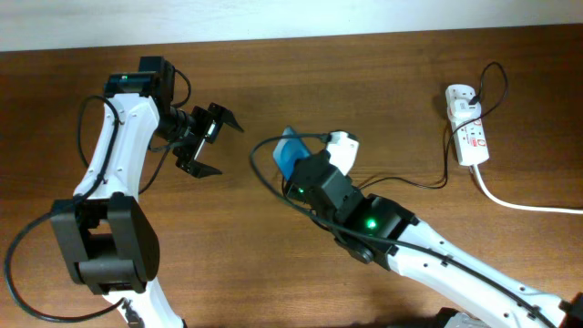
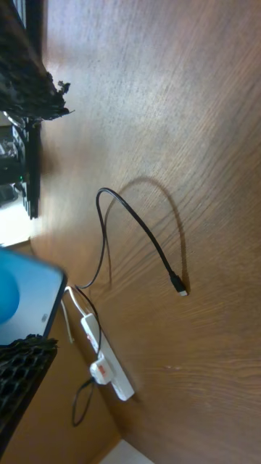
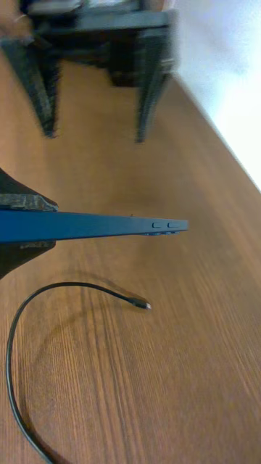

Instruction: Plug charger to phone and switch on socket

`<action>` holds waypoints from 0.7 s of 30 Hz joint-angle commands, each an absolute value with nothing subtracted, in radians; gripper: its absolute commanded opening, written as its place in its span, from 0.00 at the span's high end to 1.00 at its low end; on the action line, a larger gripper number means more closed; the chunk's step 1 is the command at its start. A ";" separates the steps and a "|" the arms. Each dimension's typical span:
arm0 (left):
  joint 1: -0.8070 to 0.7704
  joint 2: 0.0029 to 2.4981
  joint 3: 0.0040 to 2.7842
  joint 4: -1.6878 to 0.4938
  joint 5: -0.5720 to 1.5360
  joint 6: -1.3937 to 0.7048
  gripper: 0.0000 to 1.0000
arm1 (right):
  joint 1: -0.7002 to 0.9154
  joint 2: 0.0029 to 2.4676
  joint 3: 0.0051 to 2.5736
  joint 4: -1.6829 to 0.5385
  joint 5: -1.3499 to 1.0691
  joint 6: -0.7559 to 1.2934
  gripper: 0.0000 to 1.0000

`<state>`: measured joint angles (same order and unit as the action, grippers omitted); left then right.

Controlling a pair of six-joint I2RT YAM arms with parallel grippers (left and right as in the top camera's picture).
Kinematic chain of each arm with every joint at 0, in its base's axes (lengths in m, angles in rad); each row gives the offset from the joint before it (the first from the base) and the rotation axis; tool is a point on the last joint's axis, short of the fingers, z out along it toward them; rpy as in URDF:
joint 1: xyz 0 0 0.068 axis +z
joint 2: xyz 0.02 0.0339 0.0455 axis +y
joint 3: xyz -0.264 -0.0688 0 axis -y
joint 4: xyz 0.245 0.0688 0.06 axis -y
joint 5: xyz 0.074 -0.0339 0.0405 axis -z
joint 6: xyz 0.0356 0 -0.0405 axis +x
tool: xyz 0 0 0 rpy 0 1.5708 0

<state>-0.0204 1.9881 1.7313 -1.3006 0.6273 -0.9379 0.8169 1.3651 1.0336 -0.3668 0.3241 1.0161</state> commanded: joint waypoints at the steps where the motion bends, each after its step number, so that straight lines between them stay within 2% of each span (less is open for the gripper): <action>1: -0.019 1.978 1.726 -1.302 0.612 -0.983 0.01 | 0.817 1.371 1.044 -0.336 0.273 0.893 0.96; 5: -0.019 1.978 1.726 -1.253 0.601 -0.983 0.01 | 0.817 1.399 1.044 -0.310 0.249 0.860 0.96; 9: -0.019 1.978 1.726 -1.221 0.462 -0.978 0.01 | 0.817 1.400 1.044 -0.305 0.182 0.730 0.96; 12: -0.022 1.978 1.726 -1.244 0.511 -0.932 0.01 | 0.817 1.400 1.044 -0.244 0.038 0.619 0.96; 13: -0.025 1.978 1.726 -1.214 0.561 -0.838 0.01 | 0.817 1.400 1.044 -0.216 -0.012 0.600 0.96; 15: -0.030 1.978 1.726 -1.142 0.739 -0.583 0.00 | 0.811 1.400 1.044 -0.217 0.033 0.584 0.96; 17: -0.030 1.978 1.726 -1.137 0.827 -0.479 0.01 | 0.768 1.400 1.044 -0.257 0.103 0.789 0.96; 19: -0.030 1.978 1.726 -1.130 0.836 -0.476 0.01 | 0.688 1.400 1.044 -0.273 0.089 1.061 0.96; 21: -0.031 1.978 1.726 -1.089 0.940 -0.401 0.00 | 0.596 1.400 1.044 -0.260 0.026 1.290 0.96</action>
